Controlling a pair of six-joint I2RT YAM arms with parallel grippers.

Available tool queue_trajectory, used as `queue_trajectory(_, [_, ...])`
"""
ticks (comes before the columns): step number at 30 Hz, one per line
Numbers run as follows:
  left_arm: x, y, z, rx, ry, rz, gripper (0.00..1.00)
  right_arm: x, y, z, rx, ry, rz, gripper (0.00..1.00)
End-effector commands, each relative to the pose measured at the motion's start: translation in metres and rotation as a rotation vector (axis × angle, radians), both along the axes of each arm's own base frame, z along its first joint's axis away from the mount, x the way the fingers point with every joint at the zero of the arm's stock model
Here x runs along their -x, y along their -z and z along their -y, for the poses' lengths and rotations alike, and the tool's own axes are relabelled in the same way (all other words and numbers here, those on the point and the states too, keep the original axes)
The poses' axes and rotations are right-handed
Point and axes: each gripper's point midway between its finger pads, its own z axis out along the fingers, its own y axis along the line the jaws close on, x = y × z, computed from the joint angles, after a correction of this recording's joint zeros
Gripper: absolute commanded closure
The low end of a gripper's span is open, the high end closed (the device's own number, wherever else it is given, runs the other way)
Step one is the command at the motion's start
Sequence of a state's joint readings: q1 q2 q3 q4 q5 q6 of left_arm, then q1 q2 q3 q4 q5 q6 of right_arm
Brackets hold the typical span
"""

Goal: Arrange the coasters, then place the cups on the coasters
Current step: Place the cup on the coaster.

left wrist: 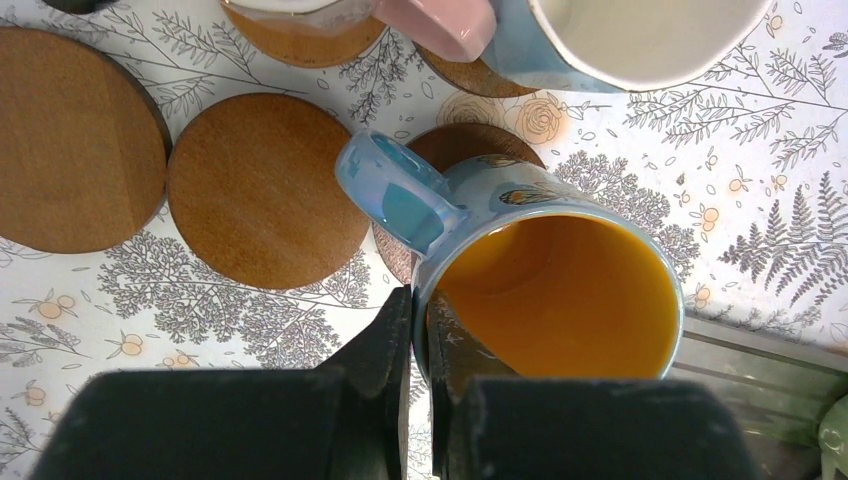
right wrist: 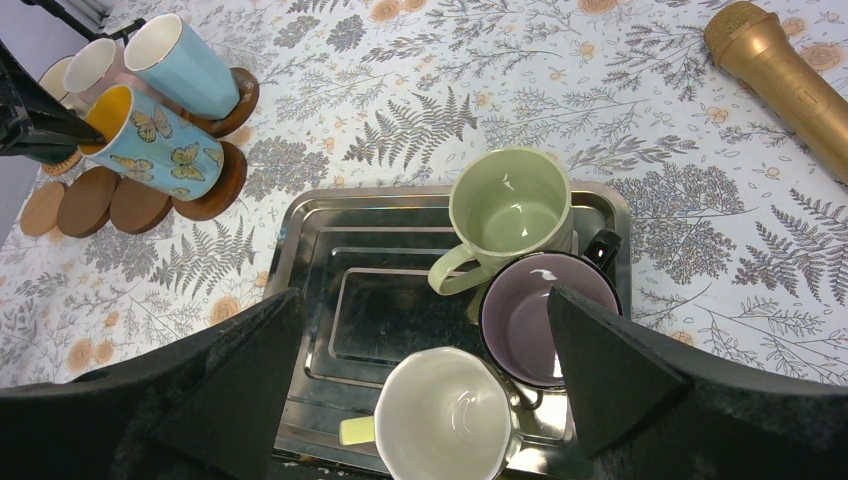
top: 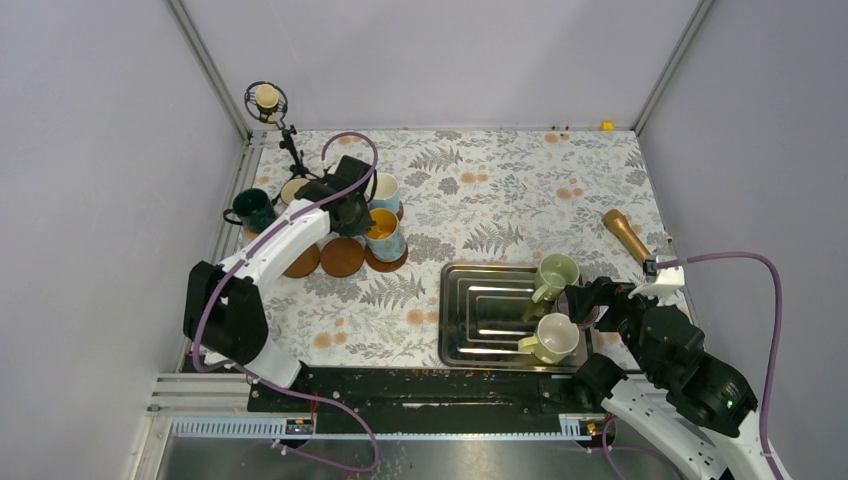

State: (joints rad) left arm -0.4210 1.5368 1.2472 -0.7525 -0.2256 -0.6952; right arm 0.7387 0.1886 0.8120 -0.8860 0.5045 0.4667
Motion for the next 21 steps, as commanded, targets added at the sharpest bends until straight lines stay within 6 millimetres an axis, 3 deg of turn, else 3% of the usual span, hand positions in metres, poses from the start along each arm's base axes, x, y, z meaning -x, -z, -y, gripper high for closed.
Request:
queue_trajectory(1, [-0.030, -0.041, 0.007, 0.001, -0.011, 0.155, 1.00, -0.003, -0.005, 0.000, -0.006, 0.006, 0.025, 0.00])
queue_trajectory(19, [-0.027, -0.027, 0.004, -0.107, 0.012, 0.108, 1.00, -0.004, -0.004, 0.000, 0.003, 0.011, 0.021, 0.00])
queue_trajectory(21, [-0.027, -0.026, 0.004, -0.112, 0.011, 0.099, 0.95, -0.005, -0.004, 0.000, 0.005, 0.011, 0.022, 0.00])
